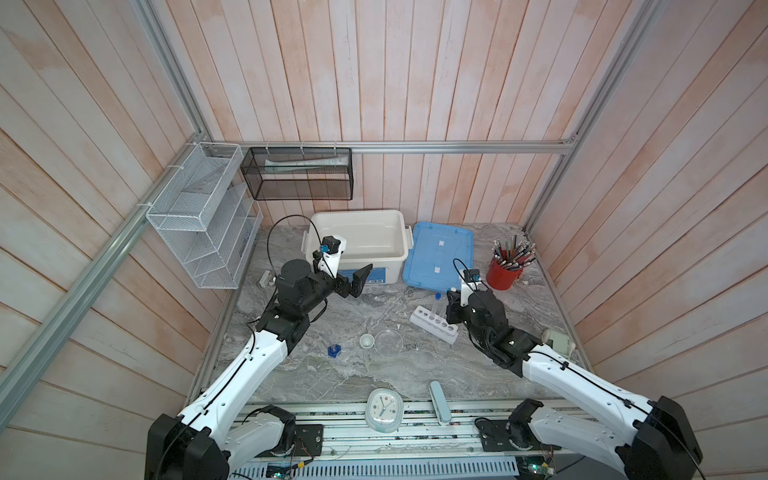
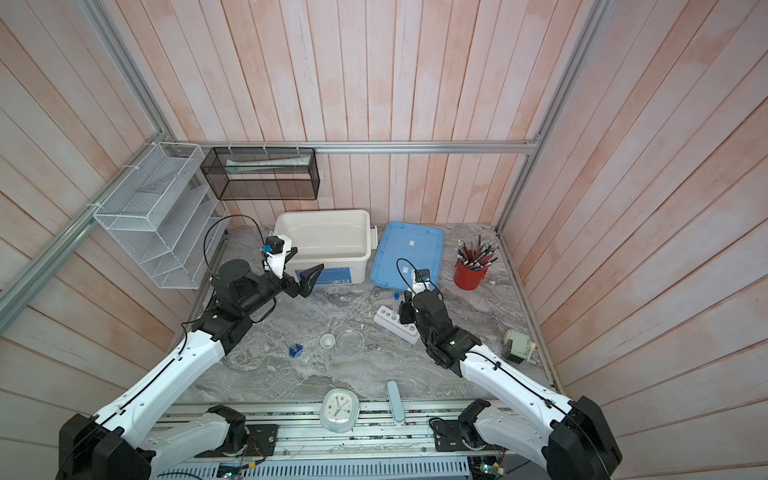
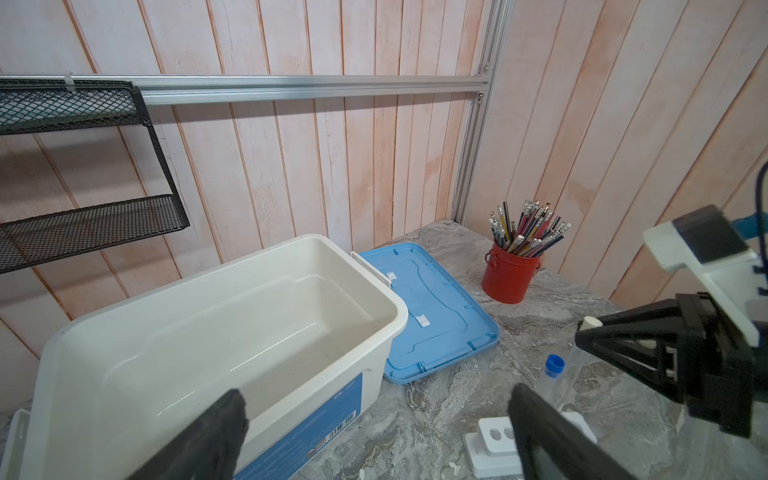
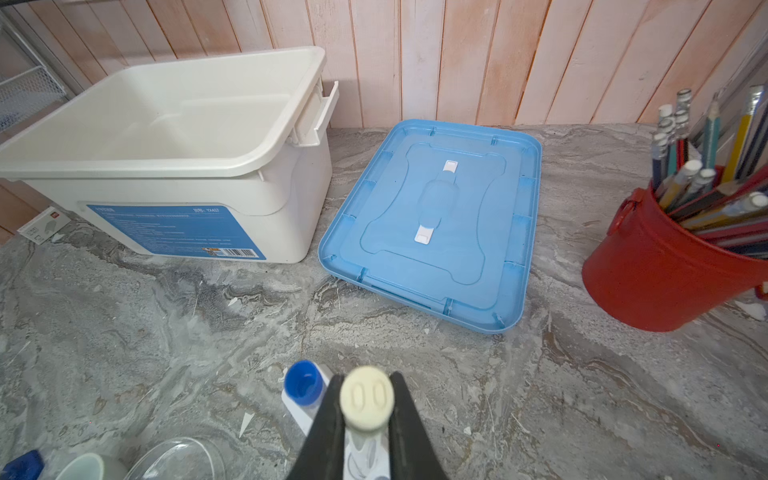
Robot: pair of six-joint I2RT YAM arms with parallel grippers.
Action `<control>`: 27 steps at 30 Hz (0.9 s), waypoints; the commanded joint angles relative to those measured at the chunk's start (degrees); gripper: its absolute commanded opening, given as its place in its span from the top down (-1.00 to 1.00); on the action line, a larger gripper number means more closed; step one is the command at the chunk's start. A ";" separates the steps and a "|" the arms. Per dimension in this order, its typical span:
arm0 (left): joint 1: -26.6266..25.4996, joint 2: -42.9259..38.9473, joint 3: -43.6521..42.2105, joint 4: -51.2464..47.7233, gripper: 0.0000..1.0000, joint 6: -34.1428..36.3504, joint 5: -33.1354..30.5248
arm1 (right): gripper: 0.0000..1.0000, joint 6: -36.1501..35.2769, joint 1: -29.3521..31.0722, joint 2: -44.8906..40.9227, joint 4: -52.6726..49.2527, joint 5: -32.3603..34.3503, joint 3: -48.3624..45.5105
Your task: Organize the chemistry lab equipment
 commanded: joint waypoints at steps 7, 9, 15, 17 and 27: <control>0.18 0.67 -0.80 -0.55 -1.00 1.03 0.74 | 0.84 0.19 -0.40 0.78 1.59 -0.65 -0.39; 0.18 0.75 -0.68 -0.50 -1.00 1.03 0.82 | 0.84 0.20 -0.40 0.69 1.71 -0.73 -0.57; 0.18 0.98 -0.72 -0.57 -1.00 0.86 1.09 | 0.84 0.47 -0.38 0.68 2.49 -0.44 -1.35; 0.18 0.98 -0.71 -0.49 -1.00 0.85 1.19 | 0.84 0.61 -0.41 0.85 2.80 -0.56 -1.57; 0.20 0.98 -0.71 -0.49 -1.00 0.85 1.46 | 0.84 0.65 -0.42 1.36 4.42 -0.38 -2.85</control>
